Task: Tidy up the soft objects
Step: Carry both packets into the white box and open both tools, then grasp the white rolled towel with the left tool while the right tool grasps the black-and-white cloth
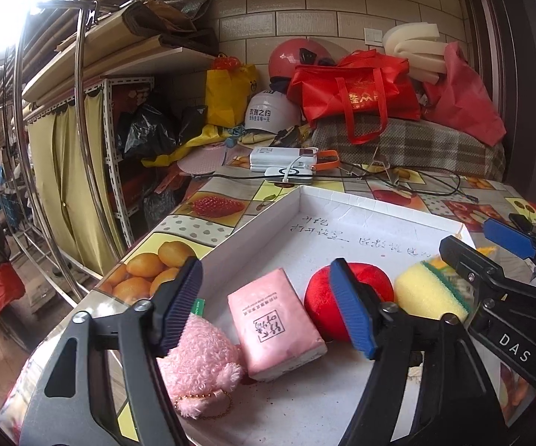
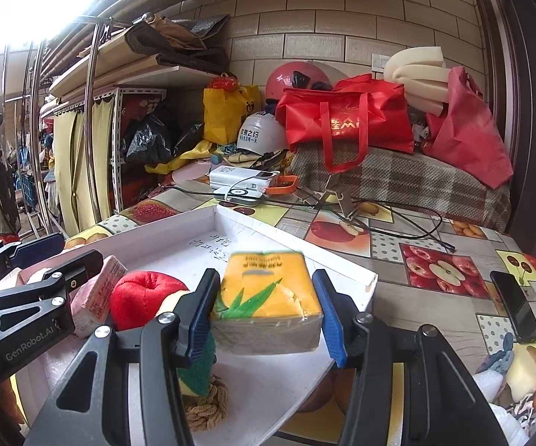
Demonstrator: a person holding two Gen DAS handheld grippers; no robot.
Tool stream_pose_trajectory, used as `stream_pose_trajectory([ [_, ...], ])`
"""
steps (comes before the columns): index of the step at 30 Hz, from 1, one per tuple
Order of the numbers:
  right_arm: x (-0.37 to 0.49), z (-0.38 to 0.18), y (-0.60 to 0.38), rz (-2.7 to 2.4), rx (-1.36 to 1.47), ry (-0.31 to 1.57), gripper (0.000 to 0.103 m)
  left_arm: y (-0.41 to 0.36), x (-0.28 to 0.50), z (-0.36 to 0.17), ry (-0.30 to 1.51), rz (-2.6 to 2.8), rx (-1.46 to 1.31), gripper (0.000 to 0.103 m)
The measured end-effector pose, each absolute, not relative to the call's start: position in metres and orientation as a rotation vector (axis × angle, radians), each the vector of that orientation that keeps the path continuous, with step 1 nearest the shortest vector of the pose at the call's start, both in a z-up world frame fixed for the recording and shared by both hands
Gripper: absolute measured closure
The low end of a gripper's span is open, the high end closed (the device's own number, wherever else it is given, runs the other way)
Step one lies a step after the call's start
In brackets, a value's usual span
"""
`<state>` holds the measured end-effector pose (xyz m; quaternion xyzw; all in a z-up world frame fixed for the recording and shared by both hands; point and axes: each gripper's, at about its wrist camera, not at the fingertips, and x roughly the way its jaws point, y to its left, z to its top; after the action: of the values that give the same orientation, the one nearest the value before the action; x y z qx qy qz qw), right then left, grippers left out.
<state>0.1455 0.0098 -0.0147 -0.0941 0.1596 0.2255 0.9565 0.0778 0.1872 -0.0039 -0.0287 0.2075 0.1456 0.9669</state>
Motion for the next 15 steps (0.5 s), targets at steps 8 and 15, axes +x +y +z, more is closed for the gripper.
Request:
stream_pose_trajectory([
  [8, 0.145, -0.015, 0.007, 0.433, -0.183, 0.299, 0.000, 0.195, 0.070, -0.003, 0.386, 0.346, -0.094, 0.000],
  [15, 0.135, -0.012, 0.001, 0.423, -0.161, 0.243, 0.000, 0.193, 0.066, 0.000, 0.351, 0.351, -0.093, 0.000],
])
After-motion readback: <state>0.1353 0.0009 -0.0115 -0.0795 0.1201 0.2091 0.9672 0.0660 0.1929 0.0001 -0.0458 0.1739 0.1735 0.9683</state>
